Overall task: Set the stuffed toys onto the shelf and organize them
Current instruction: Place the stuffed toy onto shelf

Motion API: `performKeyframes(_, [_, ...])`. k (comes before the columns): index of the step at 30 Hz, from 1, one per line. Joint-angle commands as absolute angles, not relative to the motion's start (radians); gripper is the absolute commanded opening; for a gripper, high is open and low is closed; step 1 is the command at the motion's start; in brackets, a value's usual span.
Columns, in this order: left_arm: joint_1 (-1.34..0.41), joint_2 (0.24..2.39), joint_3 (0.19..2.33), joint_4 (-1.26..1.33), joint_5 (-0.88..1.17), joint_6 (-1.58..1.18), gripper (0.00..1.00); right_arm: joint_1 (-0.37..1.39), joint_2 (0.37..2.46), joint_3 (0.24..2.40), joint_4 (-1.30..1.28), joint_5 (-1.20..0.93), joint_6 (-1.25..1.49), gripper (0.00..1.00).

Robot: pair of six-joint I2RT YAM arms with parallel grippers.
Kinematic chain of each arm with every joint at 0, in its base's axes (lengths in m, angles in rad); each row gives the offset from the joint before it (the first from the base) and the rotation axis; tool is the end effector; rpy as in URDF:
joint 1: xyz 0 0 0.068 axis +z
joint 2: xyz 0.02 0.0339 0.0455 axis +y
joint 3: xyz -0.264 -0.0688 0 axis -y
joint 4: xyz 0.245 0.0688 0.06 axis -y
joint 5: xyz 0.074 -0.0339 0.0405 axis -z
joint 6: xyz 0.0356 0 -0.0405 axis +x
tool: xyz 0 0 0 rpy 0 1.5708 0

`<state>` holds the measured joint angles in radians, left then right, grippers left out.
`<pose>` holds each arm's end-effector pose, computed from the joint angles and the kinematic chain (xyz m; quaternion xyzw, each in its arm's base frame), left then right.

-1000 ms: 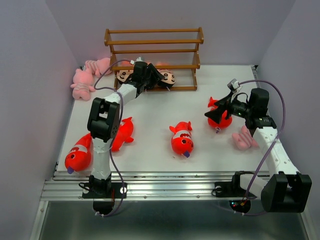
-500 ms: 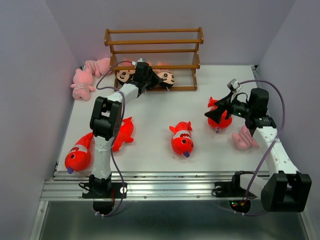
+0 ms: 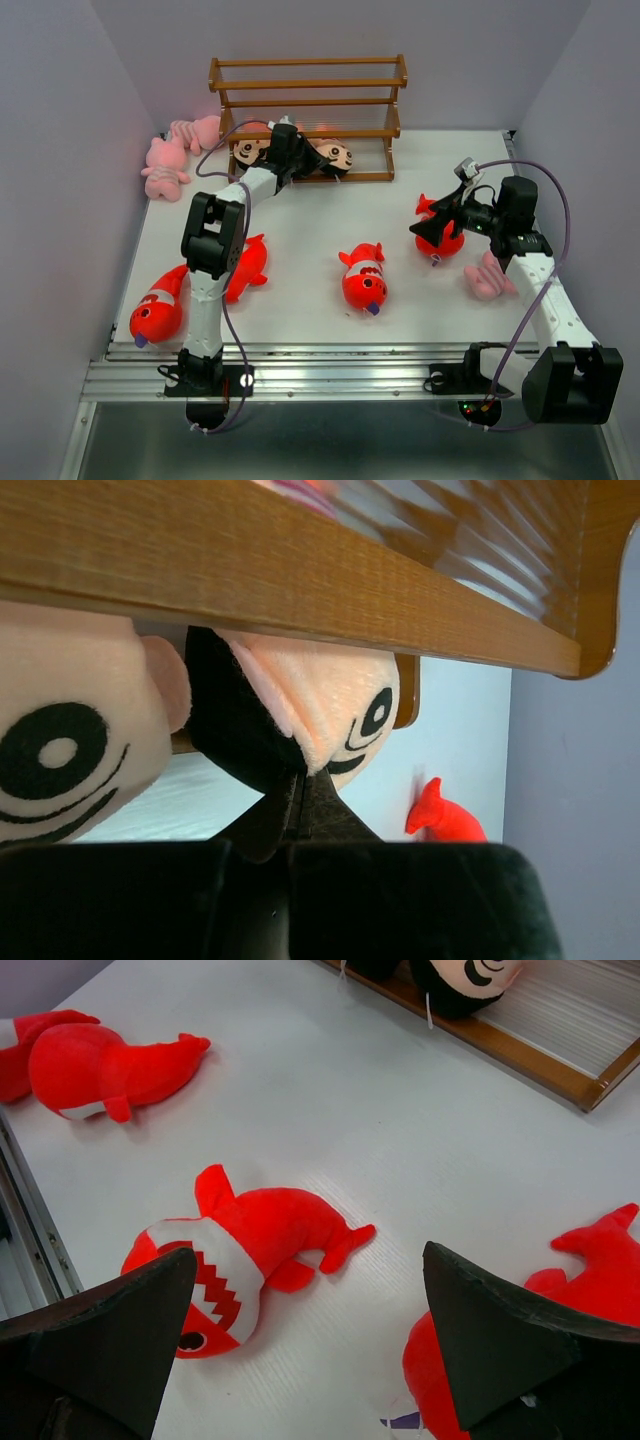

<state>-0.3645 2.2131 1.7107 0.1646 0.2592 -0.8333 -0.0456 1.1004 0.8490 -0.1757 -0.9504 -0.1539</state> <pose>0.4864 -0.1953 0.2236 -0.1152 0.8043 -0.4103 0.4141 0.2398 0.0181 0.3068 -0.2877 0.7332 0.3349 0.5171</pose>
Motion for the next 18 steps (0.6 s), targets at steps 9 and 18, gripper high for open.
performKeyframes(9, [-0.365,2.232,1.796,0.209,0.413,-0.75,0.0,-0.051,1.094,0.844,-0.152,-0.953,-0.167,1.0])
performKeyframes(18, [-0.35,2.233,1.783,0.196,0.39,-0.77,0.0,-0.051,1.095,0.844,-0.152,-0.95,-0.169,1.0])
